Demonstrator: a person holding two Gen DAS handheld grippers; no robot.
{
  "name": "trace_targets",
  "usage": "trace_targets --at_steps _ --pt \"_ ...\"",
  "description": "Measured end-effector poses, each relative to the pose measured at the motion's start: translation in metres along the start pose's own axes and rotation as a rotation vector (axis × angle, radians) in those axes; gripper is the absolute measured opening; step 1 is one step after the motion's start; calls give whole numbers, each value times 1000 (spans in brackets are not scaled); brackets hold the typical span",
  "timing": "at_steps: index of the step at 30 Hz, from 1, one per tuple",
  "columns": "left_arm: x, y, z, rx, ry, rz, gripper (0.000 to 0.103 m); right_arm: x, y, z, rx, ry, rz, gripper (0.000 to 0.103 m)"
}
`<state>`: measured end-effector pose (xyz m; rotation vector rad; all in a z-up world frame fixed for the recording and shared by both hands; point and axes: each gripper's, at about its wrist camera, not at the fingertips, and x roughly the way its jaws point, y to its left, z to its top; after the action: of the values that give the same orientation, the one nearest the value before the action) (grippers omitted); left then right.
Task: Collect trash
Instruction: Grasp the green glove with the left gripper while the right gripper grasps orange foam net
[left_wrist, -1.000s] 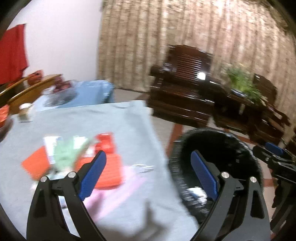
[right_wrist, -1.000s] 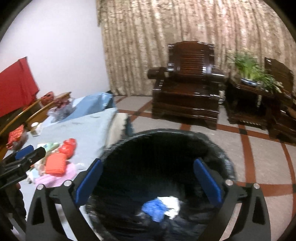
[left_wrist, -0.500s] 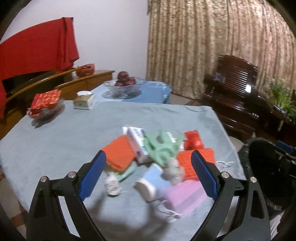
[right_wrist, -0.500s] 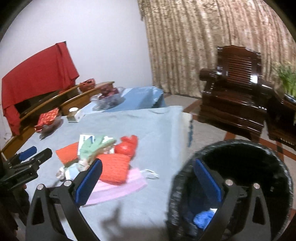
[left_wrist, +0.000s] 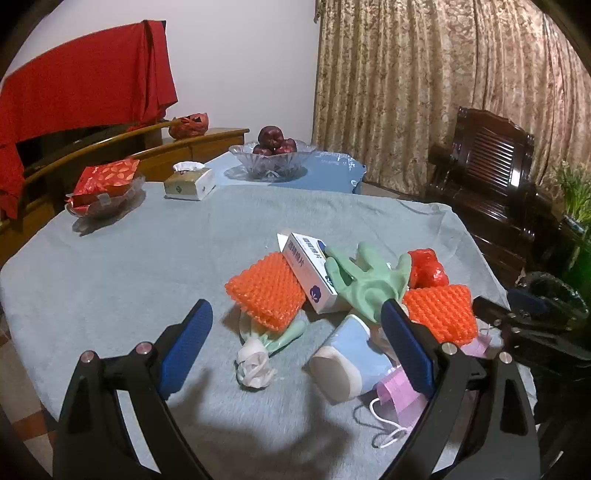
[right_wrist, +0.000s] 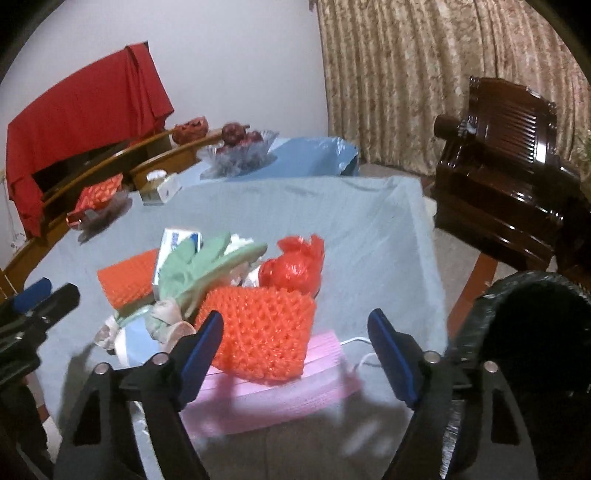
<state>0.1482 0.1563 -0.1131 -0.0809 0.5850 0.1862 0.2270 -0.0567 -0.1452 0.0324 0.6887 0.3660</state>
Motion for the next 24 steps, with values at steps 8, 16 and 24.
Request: trace_targets --at_steps 8,16,24 --pt "20 2 -5 -24 40 -8 84 24 -4 -9 14 75 41 49" --pt "28 -16 -7 2 57 -49 79 21 -1 -13 -29 77 68 19" --pt "48 -50 -4 28 81 -126 76 9 -15 -7 -1 49 71 6"
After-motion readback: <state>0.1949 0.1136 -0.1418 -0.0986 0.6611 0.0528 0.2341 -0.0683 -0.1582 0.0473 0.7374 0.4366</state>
